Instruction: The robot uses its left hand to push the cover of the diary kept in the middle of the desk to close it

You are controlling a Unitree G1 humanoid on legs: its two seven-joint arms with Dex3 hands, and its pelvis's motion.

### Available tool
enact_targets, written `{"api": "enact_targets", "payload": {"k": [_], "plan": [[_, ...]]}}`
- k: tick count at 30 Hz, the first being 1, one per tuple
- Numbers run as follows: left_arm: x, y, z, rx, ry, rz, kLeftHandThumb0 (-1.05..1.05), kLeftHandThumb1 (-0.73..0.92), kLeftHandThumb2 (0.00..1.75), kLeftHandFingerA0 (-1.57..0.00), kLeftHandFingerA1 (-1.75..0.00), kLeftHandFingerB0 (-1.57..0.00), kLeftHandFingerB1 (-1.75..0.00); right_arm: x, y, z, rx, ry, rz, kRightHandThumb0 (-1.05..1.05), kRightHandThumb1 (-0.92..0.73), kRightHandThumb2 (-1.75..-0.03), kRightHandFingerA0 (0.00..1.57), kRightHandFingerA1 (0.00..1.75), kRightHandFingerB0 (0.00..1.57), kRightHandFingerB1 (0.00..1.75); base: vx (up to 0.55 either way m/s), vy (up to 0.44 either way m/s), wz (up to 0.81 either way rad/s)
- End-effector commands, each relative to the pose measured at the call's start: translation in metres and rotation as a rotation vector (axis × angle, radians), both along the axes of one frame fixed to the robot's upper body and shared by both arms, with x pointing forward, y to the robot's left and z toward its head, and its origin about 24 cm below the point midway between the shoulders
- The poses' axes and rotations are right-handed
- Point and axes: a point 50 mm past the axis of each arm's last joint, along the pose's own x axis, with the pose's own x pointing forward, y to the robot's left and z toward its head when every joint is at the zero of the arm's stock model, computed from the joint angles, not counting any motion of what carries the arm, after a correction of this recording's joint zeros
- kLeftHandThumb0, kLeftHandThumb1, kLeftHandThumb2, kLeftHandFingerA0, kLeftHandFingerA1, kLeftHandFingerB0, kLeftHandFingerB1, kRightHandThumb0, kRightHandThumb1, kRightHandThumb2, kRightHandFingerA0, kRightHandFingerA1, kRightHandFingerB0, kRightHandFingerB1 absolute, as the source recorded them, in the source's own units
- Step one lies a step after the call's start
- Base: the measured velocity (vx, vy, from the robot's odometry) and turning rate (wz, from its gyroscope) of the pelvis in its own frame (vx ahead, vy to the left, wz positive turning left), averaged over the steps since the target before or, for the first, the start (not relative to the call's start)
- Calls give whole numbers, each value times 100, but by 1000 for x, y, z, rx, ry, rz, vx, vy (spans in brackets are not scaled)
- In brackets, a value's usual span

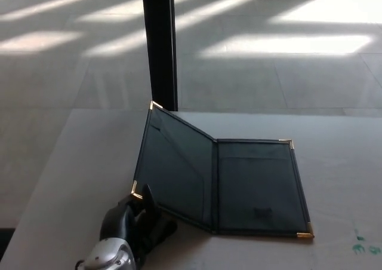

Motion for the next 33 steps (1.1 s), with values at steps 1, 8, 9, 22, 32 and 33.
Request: {"api": "enact_targets", "payload": {"k": [1, 8, 9, 22, 32, 33], "plan": [[28, -58, 49, -103, -131, -31, -78, 87, 127, -34, -60, -14, -48, -2, -4, 6, -7, 5, -9, -103, -88, -67, 94, 73, 53, 54, 0, 0, 0], [44, -82, 121, 61, -469, -110, -96, 92, 84, -34, -53, -29, -46, -7, -6, 7, -8, 13, -10, -103, -88, -66, 95, 75, 55, 58, 0, 0, 1], [41, -89, 133, 136, -571, -150, -89, 83, 128, -34, -61, -19, -50, -7, -7, 6, -9, 15, -10, -104, -87, -67, 97, 75, 54, 57, 0, 0, 0], [-52, -146, 109, 673, -1106, -765, -89, 92, 80, -19, -54, -19, -45, 5, -7, 9, -23, 19, 2, -104, -88, -66, 99, 73, 57, 55, 0, 0, 0], [-71, -137, 41, 1142, -1187, -1145, -100, 91, 86, -12, -60, -16, -52, 5, -4, 7, -30, 26, 19, -103, -88, -67, 99, 73, 57, 57, 0, 0, 0], [-73, -133, 32, 1213, -1203, -1195, -99, 92, 80, -22, -62, -22, -52, 5, -4, 7, -27, 23, 12, -97, -63, -115, 94, 75, 47, 59, 0, 0, 0]]}}
